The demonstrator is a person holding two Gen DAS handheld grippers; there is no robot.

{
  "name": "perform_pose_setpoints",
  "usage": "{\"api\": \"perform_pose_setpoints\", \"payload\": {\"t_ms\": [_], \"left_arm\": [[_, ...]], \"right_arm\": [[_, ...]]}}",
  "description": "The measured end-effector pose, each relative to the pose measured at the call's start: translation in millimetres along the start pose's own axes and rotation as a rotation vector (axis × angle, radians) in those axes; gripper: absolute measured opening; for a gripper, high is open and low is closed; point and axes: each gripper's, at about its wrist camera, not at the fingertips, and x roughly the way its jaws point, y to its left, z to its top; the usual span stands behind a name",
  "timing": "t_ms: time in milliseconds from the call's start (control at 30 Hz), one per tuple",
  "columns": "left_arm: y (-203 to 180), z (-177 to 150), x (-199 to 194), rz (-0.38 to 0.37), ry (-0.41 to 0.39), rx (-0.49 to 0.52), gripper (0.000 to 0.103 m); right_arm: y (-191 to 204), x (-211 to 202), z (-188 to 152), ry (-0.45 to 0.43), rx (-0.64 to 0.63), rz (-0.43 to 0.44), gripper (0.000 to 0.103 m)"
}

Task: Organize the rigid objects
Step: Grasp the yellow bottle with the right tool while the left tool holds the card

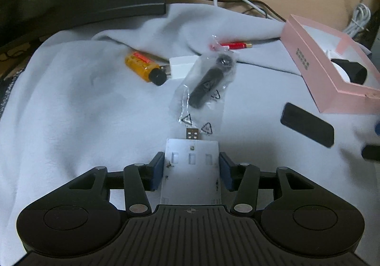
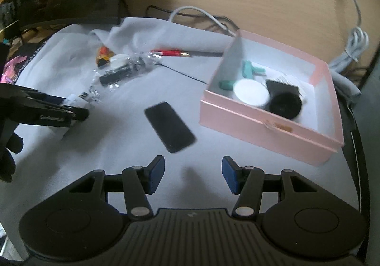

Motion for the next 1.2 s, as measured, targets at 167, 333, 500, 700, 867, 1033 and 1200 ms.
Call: {"api": "perform_pose_setpoints", "payload": {"t_ms": [167, 333, 500, 700, 867, 1033, 1200], "left_arm": [[17, -18, -18, -0.002, 0.014, -0.024, 0.053], [48, -40, -38, -0.011, -0.005, -0.147, 0.053], [56, -51, -43, -0.030, -0.022, -0.194, 0.054], [58, -49, -43, -0.030, -0.015, -0.219, 0.054], [61, -46, -42, -0.036, -0.005, -0.227, 0.054], [64, -45, -41, -0.050, -0.004, -0.212, 0.054], [54, -44, -41, -0.036, -0.004, -0.201, 0.053]], "right_arm": [[30, 6, 34, -0.056, -0.073, 0.071, 0.054], [70, 38, 94, -0.031, -0.107, 0.250, 0.047], [129, 96, 156, -0.042, -0.214, 0.277, 0.043], [175, 171, 188, 0.012, -0.241, 0.184, 0.035], [179, 176, 179, 0.075, -0.262, 0.186, 0.028], [165, 127, 142, 0.127, -0.262, 0.308, 0.028], [134, 82, 73, 0.194, -0.296, 0.326, 0.028]]}}
